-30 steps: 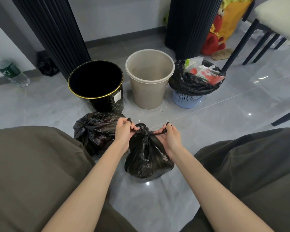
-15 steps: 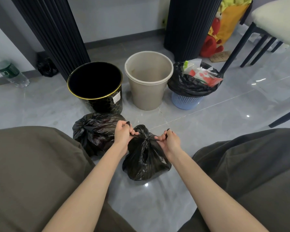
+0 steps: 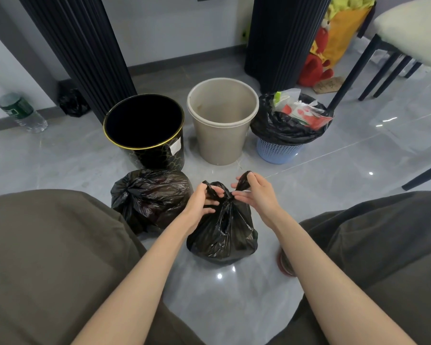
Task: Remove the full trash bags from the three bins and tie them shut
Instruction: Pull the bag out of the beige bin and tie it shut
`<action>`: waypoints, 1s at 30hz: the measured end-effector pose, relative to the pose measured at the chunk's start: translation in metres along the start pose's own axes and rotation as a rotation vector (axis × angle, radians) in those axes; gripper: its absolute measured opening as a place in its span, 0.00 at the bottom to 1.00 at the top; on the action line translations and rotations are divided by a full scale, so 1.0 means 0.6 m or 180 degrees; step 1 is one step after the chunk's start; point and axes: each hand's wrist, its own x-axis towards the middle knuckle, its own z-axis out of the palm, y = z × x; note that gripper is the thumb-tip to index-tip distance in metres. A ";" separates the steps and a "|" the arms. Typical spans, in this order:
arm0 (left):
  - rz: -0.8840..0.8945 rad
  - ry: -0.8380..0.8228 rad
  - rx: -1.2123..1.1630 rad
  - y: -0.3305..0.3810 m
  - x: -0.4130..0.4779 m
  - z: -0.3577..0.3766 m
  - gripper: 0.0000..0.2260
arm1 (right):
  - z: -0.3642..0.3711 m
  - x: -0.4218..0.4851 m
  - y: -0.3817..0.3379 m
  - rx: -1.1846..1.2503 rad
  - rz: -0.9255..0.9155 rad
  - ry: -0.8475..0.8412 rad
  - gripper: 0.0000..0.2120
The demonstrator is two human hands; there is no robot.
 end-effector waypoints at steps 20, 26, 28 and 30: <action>0.0428 0.0353 -0.0034 -0.043 0.014 0.017 0.10 | -0.007 0.000 0.055 -0.1282 -0.0473 -0.0090 0.13; 0.0578 0.0757 0.0127 -0.036 0.019 0.020 0.13 | 0.011 -0.011 0.066 -0.0941 -0.0499 0.0177 0.16; 0.0504 0.0991 -0.0003 -0.037 0.024 0.020 0.14 | 0.019 -0.015 0.068 -0.0710 -0.0410 0.0159 0.18; 0.0423 0.1171 -0.0114 -0.036 0.025 0.019 0.14 | 0.027 -0.014 0.072 -0.0614 -0.0341 0.0176 0.19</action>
